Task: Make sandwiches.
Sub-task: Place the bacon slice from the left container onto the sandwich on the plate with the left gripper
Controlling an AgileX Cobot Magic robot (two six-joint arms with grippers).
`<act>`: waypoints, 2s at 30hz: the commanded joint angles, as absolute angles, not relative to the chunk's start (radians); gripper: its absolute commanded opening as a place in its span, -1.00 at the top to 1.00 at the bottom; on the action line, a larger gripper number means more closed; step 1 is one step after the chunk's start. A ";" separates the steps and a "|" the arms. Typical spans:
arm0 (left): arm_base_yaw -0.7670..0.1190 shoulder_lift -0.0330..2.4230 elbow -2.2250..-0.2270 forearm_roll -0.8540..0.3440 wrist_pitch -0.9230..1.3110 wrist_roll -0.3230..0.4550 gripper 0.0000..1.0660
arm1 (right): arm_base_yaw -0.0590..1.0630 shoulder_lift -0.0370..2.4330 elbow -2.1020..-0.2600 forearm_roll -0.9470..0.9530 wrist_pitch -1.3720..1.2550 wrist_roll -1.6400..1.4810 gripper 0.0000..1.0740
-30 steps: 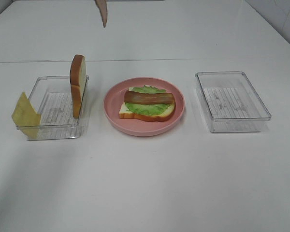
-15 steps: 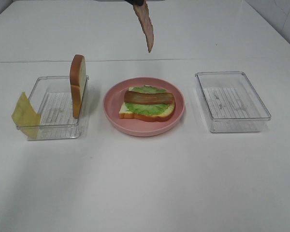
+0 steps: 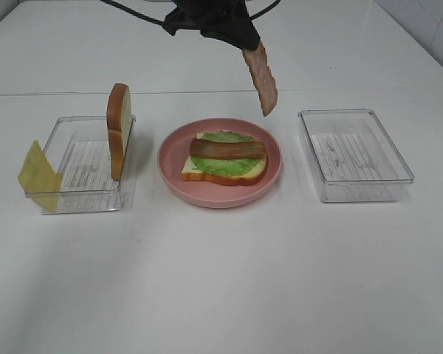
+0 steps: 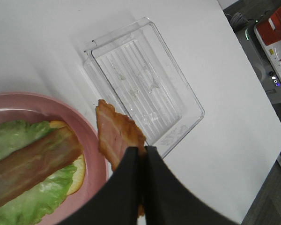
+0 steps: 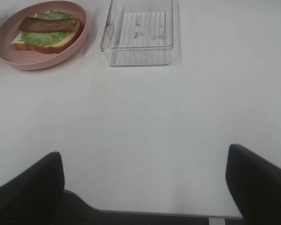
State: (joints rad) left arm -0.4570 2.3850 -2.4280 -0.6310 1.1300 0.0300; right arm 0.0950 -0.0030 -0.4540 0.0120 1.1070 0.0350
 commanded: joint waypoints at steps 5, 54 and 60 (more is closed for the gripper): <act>-0.492 2.445 -2.435 -0.670 1.117 0.047 1.00 | 0.093 -0.027 -0.450 0.010 1.099 0.030 -0.66; -0.473 2.547 -2.435 -0.172 1.216 -0.078 1.00 | 0.093 -0.027 -0.450 0.010 1.099 0.030 -0.66; -0.473 2.547 -2.435 -0.181 1.197 -0.085 0.95 | 0.093 -0.027 -0.450 0.010 1.099 0.030 -0.66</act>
State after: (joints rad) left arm -0.4740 2.5480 -2.4280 -0.1750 1.2030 -0.0780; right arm 0.0950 -0.0030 -0.4540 0.0120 1.1070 0.0350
